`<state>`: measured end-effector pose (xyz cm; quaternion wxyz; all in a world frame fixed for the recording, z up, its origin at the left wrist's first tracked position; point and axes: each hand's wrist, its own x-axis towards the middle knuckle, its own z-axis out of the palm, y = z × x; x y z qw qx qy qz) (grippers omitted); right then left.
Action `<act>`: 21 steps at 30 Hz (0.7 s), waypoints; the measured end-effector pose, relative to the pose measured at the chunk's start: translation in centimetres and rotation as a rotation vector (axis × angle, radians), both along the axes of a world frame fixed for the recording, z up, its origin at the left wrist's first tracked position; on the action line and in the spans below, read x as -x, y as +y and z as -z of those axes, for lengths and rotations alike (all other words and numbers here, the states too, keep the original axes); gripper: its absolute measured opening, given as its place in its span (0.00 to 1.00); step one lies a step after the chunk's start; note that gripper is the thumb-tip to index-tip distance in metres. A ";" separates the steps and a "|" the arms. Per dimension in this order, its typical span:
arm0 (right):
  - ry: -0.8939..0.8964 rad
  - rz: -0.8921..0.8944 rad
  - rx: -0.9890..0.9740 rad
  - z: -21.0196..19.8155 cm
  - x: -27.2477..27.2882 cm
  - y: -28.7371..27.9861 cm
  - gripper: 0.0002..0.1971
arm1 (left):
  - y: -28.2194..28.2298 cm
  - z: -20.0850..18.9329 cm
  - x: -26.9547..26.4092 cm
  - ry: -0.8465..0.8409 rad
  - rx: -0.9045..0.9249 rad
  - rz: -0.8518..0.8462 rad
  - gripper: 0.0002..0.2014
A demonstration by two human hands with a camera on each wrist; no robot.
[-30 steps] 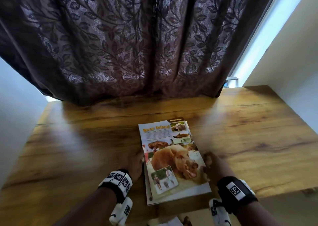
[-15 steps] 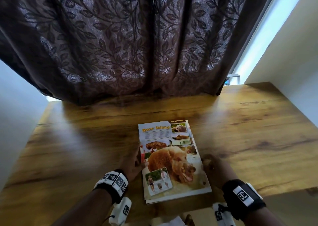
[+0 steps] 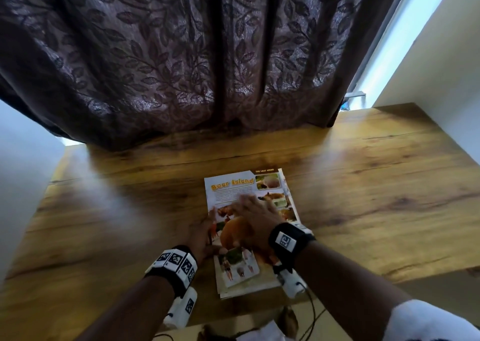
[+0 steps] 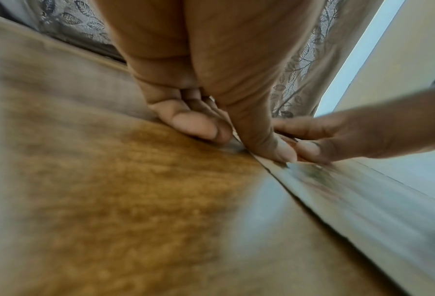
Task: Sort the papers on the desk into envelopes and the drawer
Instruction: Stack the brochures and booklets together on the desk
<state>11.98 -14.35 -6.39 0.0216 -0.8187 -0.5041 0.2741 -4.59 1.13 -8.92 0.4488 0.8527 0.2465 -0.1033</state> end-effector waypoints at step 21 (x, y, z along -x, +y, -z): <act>0.004 0.619 -0.106 -0.5 -3.6 -8.6 0.21 | -2.3 -0.5 -2.4 0.150 -0.053 -0.419 0.47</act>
